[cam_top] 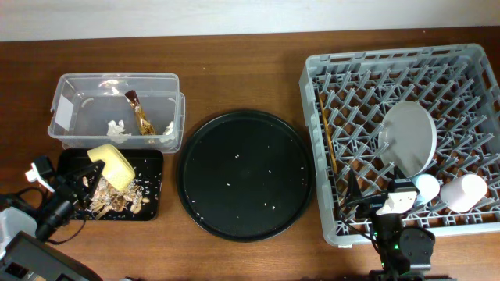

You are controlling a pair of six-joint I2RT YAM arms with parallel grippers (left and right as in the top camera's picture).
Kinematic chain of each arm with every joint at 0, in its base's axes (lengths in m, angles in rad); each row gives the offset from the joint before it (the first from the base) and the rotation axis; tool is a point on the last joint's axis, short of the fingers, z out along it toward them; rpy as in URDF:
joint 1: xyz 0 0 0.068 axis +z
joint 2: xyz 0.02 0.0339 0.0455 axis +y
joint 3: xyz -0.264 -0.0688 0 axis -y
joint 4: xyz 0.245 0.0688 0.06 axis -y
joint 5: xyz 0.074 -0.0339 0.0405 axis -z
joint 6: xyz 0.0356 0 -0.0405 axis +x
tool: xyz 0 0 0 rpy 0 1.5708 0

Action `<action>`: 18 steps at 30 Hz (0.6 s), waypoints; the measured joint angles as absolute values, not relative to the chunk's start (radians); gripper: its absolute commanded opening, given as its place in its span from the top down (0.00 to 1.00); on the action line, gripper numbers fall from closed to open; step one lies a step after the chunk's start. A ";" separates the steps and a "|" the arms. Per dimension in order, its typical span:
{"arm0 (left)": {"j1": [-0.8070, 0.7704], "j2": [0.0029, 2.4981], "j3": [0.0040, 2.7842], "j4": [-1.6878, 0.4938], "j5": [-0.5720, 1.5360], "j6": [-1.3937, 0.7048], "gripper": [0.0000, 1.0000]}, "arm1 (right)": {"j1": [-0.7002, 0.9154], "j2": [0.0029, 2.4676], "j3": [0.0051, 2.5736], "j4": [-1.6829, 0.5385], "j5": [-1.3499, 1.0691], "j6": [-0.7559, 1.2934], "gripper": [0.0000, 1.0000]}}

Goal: Sort waste into correct bins and load items into the dishwasher rack
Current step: 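Tip the yellow bowl to empty scraps onto the black tray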

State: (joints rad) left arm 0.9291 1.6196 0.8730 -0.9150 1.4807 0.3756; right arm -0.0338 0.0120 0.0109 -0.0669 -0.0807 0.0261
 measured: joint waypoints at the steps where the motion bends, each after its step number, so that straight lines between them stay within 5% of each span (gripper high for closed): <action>1: 0.929 1.621 0.870 -0.854 1.469 0.390 1.00 | -0.034 0.012 0.011 -0.067 -0.081 0.025 0.02; 10: 0.892 1.633 0.865 -0.914 1.501 0.403 1.00 | -0.034 0.012 0.011 -0.067 -0.081 0.025 0.02; 18: 0.588 1.564 0.866 -1.081 1.460 0.588 0.99 | -0.034 0.012 0.011 -0.067 -0.081 0.025 0.02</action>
